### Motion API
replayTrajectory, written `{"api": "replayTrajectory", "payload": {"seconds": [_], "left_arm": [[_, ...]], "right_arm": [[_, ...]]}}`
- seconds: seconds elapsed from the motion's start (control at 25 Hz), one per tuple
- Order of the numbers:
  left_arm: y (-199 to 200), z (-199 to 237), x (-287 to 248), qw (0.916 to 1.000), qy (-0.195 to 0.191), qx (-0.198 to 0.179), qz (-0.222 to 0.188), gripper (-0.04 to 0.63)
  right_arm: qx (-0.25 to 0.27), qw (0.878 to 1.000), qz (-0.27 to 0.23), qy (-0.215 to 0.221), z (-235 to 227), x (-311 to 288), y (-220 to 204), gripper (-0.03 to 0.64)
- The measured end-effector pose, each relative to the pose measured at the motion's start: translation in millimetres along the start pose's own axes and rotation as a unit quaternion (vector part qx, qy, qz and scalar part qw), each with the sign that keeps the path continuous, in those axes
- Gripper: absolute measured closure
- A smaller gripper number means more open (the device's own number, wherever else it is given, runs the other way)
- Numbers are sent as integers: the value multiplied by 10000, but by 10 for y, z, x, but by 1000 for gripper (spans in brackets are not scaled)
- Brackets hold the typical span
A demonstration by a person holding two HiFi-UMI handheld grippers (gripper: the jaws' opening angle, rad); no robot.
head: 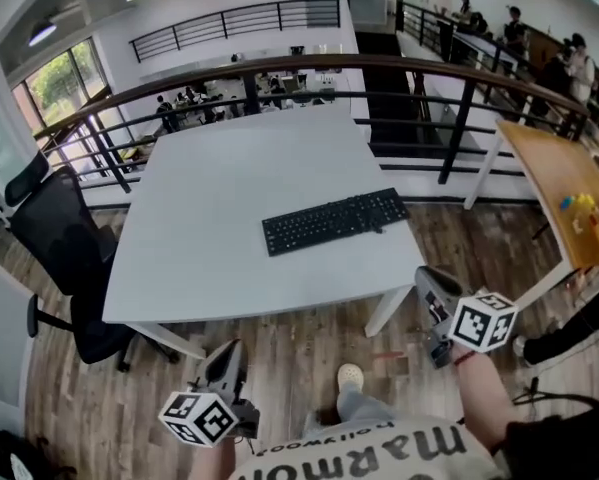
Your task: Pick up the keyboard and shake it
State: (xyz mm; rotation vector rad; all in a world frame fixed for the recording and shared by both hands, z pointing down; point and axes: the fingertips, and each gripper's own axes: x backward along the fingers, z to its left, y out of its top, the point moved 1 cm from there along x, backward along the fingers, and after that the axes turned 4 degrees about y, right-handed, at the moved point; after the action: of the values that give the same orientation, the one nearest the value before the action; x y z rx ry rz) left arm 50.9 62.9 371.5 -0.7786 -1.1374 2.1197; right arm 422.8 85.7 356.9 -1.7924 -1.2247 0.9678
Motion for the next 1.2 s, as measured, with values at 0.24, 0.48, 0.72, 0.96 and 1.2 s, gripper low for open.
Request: {"api": "replayTrajectory", "payload": {"seconds": [0.24, 0.48, 0.72, 0.96, 1.2], "left_arm": [[-45, -333, 91, 9983, -500, 282, 73, 594], [-38, -343, 275, 9996, -236, 150, 106, 594], [0, -166, 415, 9993, 319, 192, -26, 594], [-221, -426, 300, 9992, 287, 255, 97, 594], [-353, -637, 178, 9991, 92, 341, 233, 594]], "right_arm": [[-383, 9991, 9, 154, 211, 418, -102, 565], [-969, 9941, -228, 421, 315, 511, -16, 565], [-95, 9986, 402, 325, 386, 378, -172, 565], [290, 9971, 696, 30, 108, 609, -207, 565], [313, 9970, 703, -23, -2, 832, -163, 565]]}}
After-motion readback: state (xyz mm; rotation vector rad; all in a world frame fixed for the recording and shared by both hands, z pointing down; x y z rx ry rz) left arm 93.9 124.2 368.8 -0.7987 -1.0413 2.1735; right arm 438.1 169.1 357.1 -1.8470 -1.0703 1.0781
